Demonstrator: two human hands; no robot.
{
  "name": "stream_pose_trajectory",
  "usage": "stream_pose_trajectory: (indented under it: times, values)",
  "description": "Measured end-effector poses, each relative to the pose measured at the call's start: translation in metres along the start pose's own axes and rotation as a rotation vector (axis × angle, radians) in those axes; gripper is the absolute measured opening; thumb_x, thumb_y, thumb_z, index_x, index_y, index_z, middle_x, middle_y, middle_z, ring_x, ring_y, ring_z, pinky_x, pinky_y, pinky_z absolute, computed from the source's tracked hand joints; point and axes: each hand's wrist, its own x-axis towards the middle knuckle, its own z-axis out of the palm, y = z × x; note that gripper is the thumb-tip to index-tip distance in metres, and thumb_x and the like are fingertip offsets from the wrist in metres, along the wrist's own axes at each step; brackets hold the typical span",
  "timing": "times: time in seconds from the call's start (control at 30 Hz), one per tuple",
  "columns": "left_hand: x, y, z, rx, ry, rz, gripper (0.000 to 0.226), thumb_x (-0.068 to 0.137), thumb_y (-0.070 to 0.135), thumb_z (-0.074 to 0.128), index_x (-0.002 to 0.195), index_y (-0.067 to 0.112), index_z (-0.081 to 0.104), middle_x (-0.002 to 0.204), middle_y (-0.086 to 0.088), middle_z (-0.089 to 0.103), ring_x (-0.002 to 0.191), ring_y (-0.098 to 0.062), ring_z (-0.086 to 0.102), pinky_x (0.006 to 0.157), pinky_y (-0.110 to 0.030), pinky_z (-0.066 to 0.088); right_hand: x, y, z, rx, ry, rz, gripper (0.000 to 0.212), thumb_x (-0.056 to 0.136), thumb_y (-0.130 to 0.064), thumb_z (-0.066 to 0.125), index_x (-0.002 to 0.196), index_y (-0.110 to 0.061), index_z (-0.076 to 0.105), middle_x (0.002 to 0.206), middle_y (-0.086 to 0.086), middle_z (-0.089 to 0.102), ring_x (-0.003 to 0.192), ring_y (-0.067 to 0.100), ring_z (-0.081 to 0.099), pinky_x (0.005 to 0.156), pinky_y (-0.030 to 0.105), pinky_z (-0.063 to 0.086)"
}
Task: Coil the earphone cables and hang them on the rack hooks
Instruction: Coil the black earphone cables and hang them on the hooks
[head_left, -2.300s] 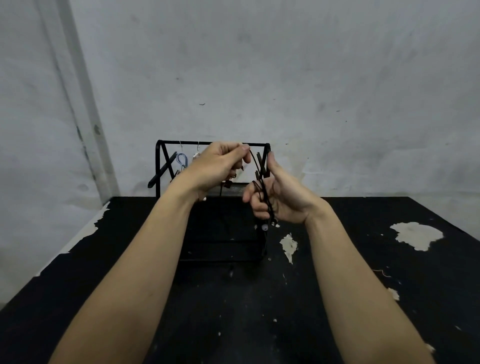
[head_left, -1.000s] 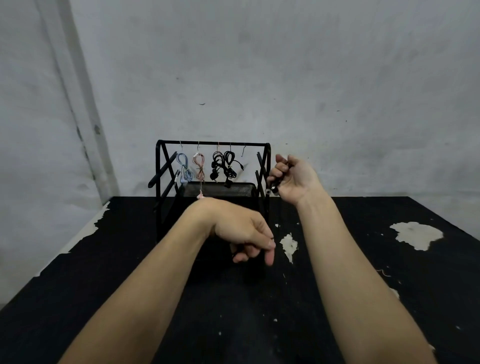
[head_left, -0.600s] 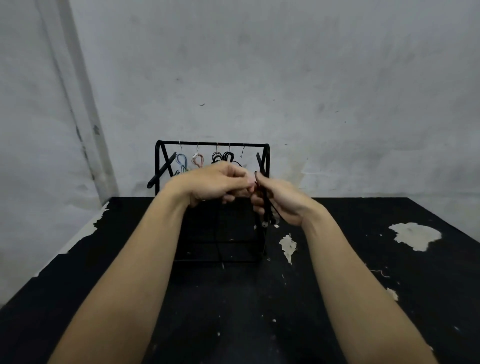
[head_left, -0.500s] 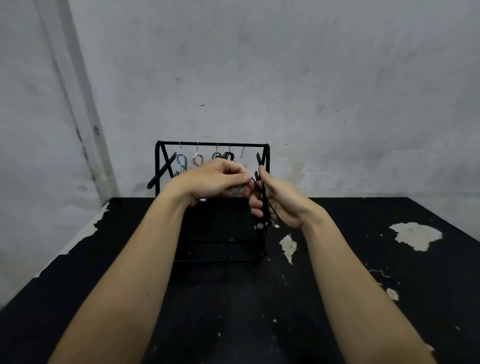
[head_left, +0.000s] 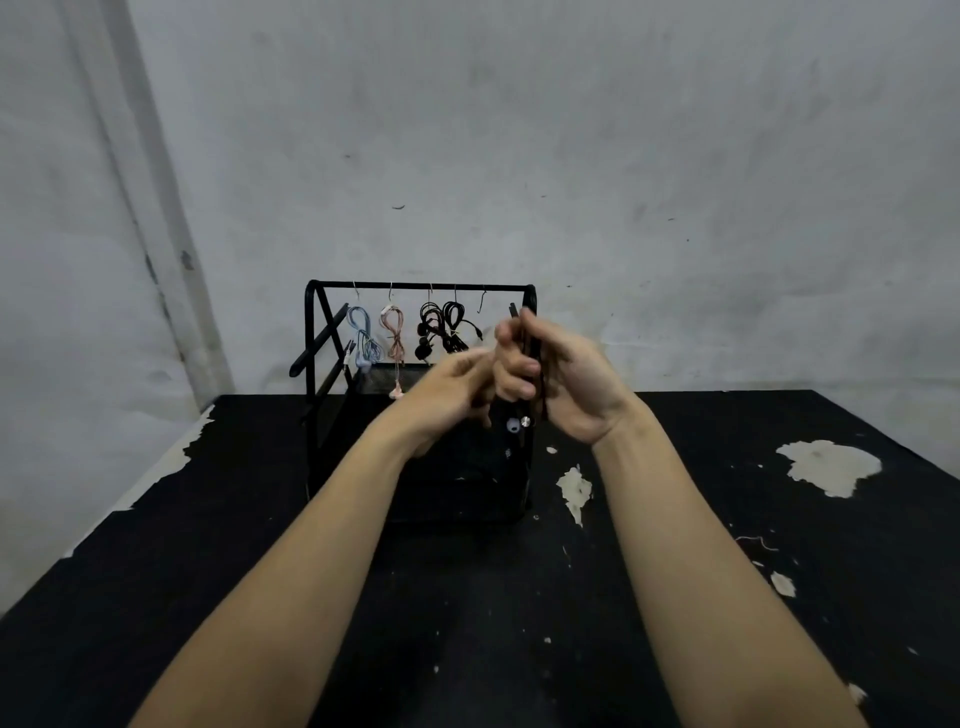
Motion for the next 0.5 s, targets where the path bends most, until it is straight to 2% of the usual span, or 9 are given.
stream_pose_trajectory:
  times: [0.07, 0.13, 0.27, 0.37, 0.5]
  values:
    - [-0.003, -0.010, 0.006, 0.038, -0.061, -0.032, 0.029, 0.105, 0.029, 0.041, 0.083, 0.018, 0.056, 0.062, 0.003, 0.041, 0.051, -0.006, 0.039, 0.056, -0.027, 0.043, 0.005, -0.006, -0.002, 0.058, 0.060, -0.025, 0.033, 0.104, -0.031, 0.036, 0.088, -0.011, 0.057, 0.056, -0.005, 0.034, 0.045, 0.011, 0.036, 0.058, 0.029, 0.024]
    - [-0.007, -0.016, 0.013, 0.062, -0.196, -0.076, 0.028, 0.106, 0.024, 0.037, 0.087, 0.013, 0.054, 0.062, 0.003, 0.037, 0.049, -0.008, 0.038, 0.061, -0.029, 0.046, 0.010, -0.011, -0.003, 0.073, 0.141, -0.044, 0.033, 0.105, -0.031, 0.036, 0.088, -0.013, 0.058, 0.057, -0.006, 0.033, 0.045, 0.010, 0.033, 0.055, 0.028, 0.025]
    - [-0.017, -0.016, 0.026, 0.291, -0.430, -0.188, 0.026, 0.108, 0.019, 0.035, 0.097, 0.009, 0.056, 0.064, 0.001, 0.043, 0.055, -0.016, 0.048, 0.062, -0.027, 0.043, 0.017, -0.014, -0.008, 0.110, 0.273, -0.104, 0.033, 0.106, -0.030, 0.036, 0.091, -0.012, 0.059, 0.055, -0.007, 0.031, 0.043, 0.009, 0.029, 0.053, 0.027, 0.024]
    - [-0.023, -0.007, 0.030, 0.407, -0.563, -0.272, 0.026, 0.107, 0.019, 0.035, 0.095, 0.010, 0.056, 0.062, 0.001, 0.045, 0.053, -0.016, 0.051, 0.063, -0.028, 0.043, 0.021, -0.012, -0.014, 0.094, 0.366, -0.138, 0.033, 0.107, -0.029, 0.036, 0.092, -0.011, 0.060, 0.055, -0.006, 0.032, 0.043, 0.010, 0.030, 0.055, 0.028, 0.020]
    - [-0.030, 0.017, 0.029, 0.451, -0.657, -0.308, 0.027, 0.107, 0.018, 0.034, 0.094, 0.009, 0.055, 0.059, -0.001, 0.046, 0.054, -0.016, 0.054, 0.066, -0.031, 0.045, 0.021, -0.004, -0.018, -0.001, 0.441, -0.145, 0.033, 0.108, -0.027, 0.036, 0.092, -0.010, 0.059, 0.054, -0.006, 0.035, 0.043, 0.010, 0.035, 0.052, 0.025, 0.026]
